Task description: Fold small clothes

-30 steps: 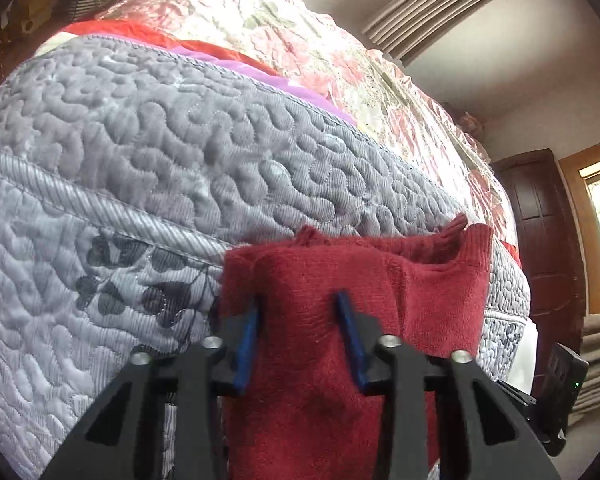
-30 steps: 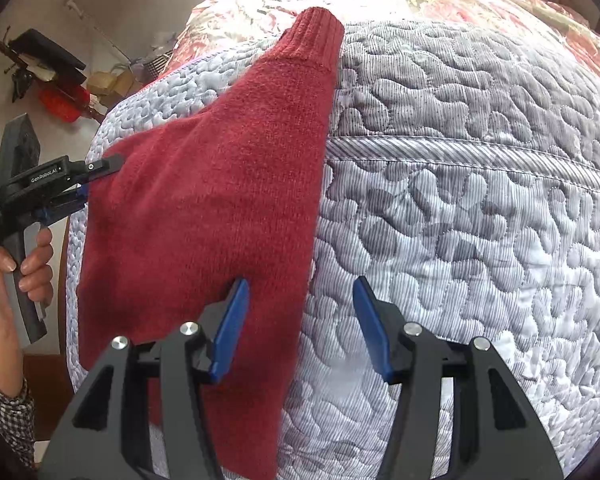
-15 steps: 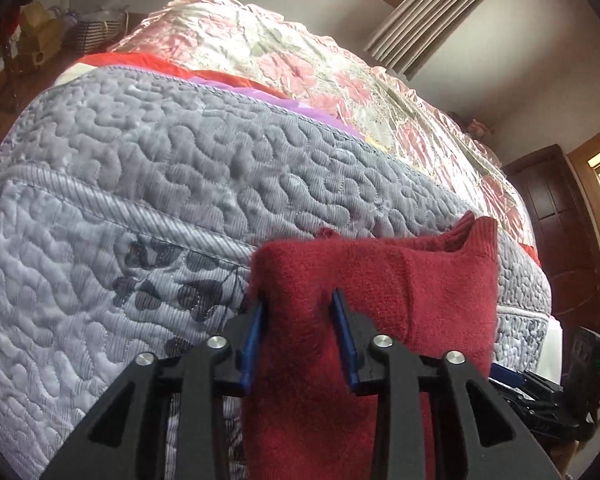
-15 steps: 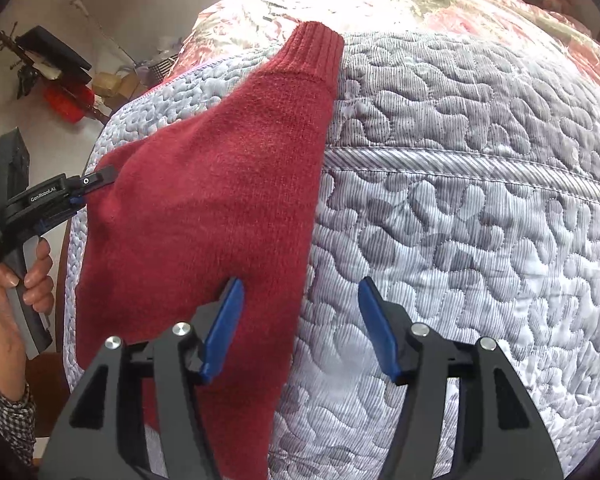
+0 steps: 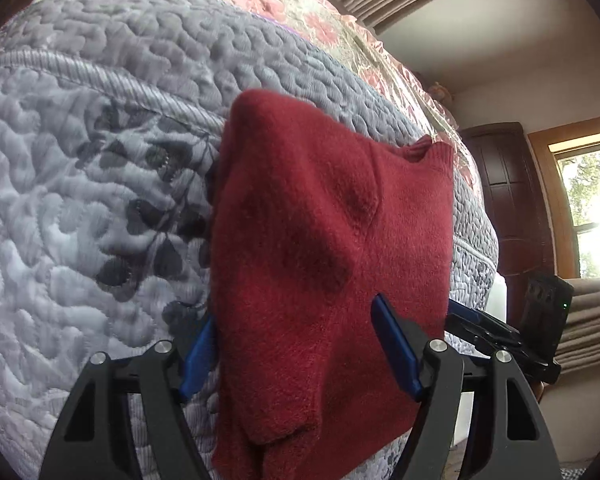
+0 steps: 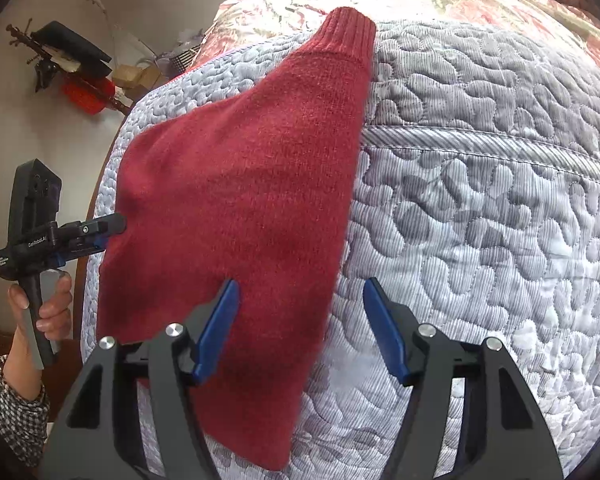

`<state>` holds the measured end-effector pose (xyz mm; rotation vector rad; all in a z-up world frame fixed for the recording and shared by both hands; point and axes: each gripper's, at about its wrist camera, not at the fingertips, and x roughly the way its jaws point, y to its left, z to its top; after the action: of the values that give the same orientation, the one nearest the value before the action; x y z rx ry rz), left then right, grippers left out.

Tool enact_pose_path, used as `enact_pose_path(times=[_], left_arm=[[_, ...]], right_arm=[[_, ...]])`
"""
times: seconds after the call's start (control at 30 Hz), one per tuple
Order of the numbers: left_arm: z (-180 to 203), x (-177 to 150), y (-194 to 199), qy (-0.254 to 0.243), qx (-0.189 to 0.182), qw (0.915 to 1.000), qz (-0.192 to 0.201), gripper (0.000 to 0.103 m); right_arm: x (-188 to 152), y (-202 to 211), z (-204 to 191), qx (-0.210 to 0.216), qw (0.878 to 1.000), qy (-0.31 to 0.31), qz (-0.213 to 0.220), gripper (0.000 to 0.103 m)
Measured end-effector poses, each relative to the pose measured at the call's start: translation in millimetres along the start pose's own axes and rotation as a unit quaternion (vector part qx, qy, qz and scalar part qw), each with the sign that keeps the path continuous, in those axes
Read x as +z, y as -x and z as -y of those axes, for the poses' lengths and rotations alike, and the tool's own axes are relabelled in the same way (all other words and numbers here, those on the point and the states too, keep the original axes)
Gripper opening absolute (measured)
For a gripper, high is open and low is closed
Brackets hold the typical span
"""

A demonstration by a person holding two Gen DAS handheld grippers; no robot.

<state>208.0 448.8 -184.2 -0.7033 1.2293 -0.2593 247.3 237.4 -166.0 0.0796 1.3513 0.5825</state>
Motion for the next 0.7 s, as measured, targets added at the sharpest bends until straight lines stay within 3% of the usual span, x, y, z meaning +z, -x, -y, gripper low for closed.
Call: enact_pose_path(times=[0.1,0.2,0.43,0.6,0.7], left_arm=[[-0.7,3.5,-15.6,-0.005,0.007,0.9999,-0.011,0.076],[-2.7,6.2,-25.9,0.004,-0.009,0.9997,-0.022,0.078],[14.8,10.1,-38.2,-0.024,-0.023,0.9987,-0.040,0.078],[7.6,3.3,-33.0,-0.017,-0.082,0.9957,-0.038,0.076],[-2.0,4.1,-47.5,-0.017,-0.058,0.9969,-0.051,0.078]], right_arm=[[3.9,-4.4,0.3,0.012,1.000,-0.008,-0.004,0.066],[6.1,-4.2,-3.0,0.017,1.000,-0.005,-0.001,0.067],[19.2,-25.2,-1.9,0.041,0.999,-0.028,-0.019,0.073],[17.8,-36.4,6.2,0.068,0.996,-0.047,-0.027,0.075],[19.0,-49.1,12.5,0.107,0.991,-0.069,-0.042,0.076]])
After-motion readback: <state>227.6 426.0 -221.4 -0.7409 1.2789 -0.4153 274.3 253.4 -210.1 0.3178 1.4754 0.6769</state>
